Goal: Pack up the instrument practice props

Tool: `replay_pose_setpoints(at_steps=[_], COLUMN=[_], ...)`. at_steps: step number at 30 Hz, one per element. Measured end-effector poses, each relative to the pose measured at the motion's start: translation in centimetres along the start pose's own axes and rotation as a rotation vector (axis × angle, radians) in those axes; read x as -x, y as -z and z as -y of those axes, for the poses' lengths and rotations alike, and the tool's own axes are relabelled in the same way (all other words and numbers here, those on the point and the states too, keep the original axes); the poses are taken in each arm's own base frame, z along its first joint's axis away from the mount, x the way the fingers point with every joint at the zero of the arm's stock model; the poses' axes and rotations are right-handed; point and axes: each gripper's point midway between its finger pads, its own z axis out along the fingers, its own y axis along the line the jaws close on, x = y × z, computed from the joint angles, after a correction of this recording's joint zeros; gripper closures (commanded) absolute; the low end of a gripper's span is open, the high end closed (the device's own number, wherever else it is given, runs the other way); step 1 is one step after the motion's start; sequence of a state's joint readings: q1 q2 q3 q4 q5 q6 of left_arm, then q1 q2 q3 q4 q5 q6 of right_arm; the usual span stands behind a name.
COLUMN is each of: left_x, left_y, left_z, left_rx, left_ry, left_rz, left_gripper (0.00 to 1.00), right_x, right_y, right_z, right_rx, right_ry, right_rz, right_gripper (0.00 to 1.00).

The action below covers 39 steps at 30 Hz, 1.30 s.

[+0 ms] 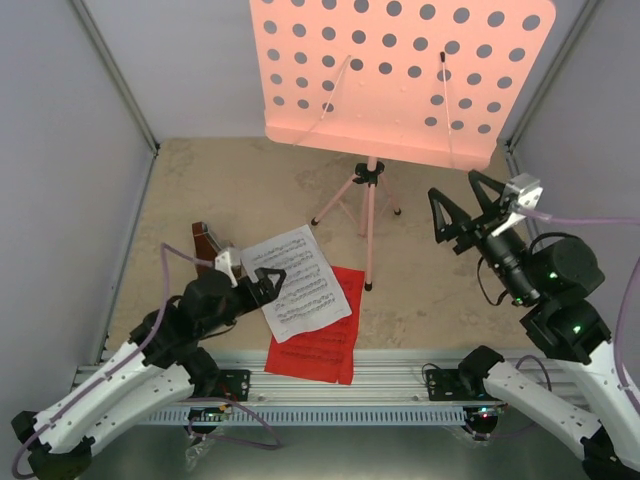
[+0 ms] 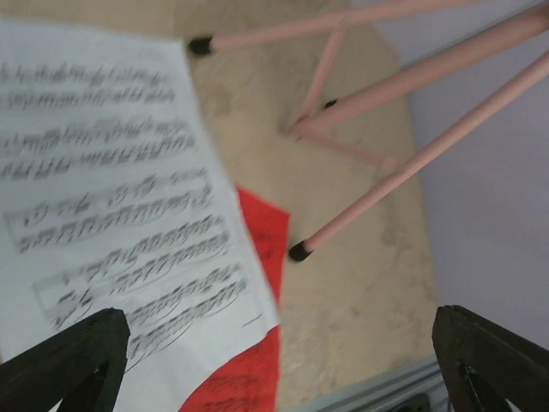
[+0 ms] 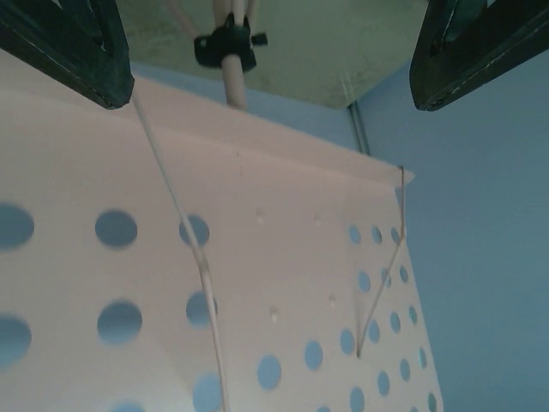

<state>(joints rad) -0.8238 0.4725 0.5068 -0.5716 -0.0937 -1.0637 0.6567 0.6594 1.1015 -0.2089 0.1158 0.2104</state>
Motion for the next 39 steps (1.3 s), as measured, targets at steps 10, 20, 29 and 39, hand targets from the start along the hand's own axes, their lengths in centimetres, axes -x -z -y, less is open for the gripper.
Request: replay_pose_setpoints(at_steps=[10,20,29,39], left_x=[5.1,7.2,7.8,8.7], left_y=[1.6,-3.9,-8.3,-11.8], left_z=[9.5,19.5,21.2,22.4], left_rx=[-0.205,-0.414,-0.374,-0.323], left_ry=[-0.319,-0.801,-1.039,-1.13], left_rz=[0.141,0.274,0.328,0.336], left_gripper=[0.07,0.21,0.35,0.53], right_x=[-14.8,-22.5,-25.8,-26.8], right_y=[0.4,0.9,1.7,1.9], right_z=[1.5,3.0,3.9,4.2], right_rx=[-0.034,-0.107,-0.152,-0.162], right_ry=[-0.186,-0.239,-0.248,-0.266], right_rz=[-0.258,-0.378,-0.427,-0.434], right_gripper=[0.09,0.09,0.09,0.09])
